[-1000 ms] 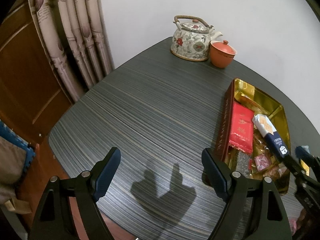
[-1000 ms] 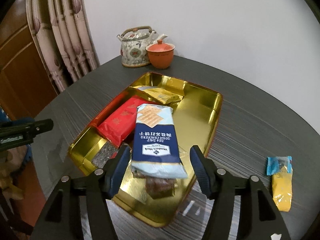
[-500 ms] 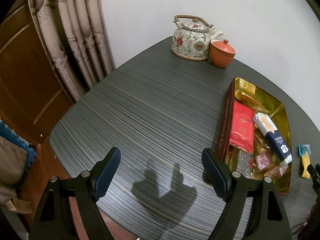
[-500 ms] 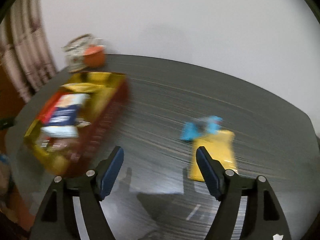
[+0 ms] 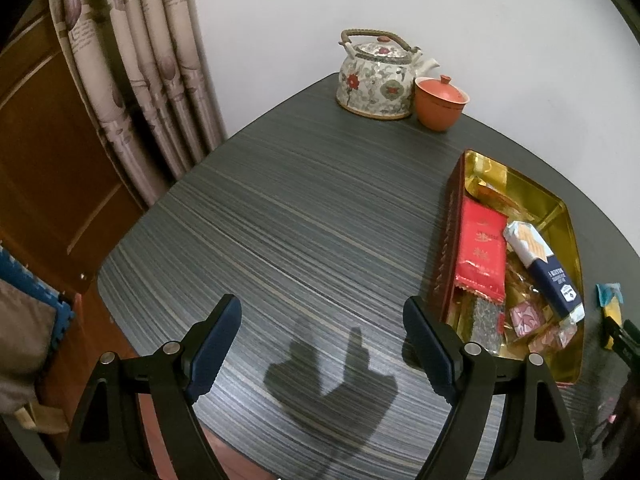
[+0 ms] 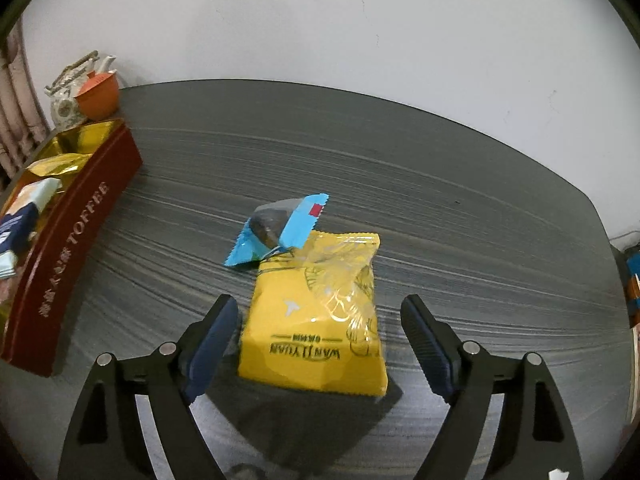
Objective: Organize snacks
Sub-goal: 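Grasp the yellow WANTIYUAN pastry bag with the right gripper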
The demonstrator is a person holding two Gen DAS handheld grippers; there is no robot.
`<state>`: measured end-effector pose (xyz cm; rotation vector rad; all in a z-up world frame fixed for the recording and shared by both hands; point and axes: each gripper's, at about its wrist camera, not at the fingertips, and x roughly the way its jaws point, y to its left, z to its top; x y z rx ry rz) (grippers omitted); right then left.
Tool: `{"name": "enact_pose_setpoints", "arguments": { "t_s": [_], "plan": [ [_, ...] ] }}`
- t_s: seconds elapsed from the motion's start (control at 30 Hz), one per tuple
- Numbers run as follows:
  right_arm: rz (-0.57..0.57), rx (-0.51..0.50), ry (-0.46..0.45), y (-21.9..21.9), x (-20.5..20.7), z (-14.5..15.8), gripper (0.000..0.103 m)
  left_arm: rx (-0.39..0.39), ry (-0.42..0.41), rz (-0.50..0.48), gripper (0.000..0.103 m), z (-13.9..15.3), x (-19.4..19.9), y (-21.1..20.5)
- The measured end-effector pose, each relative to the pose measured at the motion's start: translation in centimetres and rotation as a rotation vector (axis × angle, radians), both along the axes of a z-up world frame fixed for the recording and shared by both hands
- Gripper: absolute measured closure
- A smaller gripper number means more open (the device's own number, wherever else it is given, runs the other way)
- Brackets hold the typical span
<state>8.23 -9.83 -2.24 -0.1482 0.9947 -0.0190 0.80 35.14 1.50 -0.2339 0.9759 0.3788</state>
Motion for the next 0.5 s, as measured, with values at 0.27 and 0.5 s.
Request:
{"name": "enact_pose_setpoints", "arguments": {
  "t_s": [0.27, 0.5],
  "plan": [
    [-0.018, 0.059, -0.001, -1.2, 0.1, -0.9, 0.030, 0.009, -0.016, -0.005, 0.020, 0.0, 0.2, -0.1],
    [-0.001, 0.079, -0.024, -2.2, -0.8, -0.7, 0.042, 0.041, -0.006, 0.001, 0.020, -0.5, 0.2, -0.2]
  ]
}}
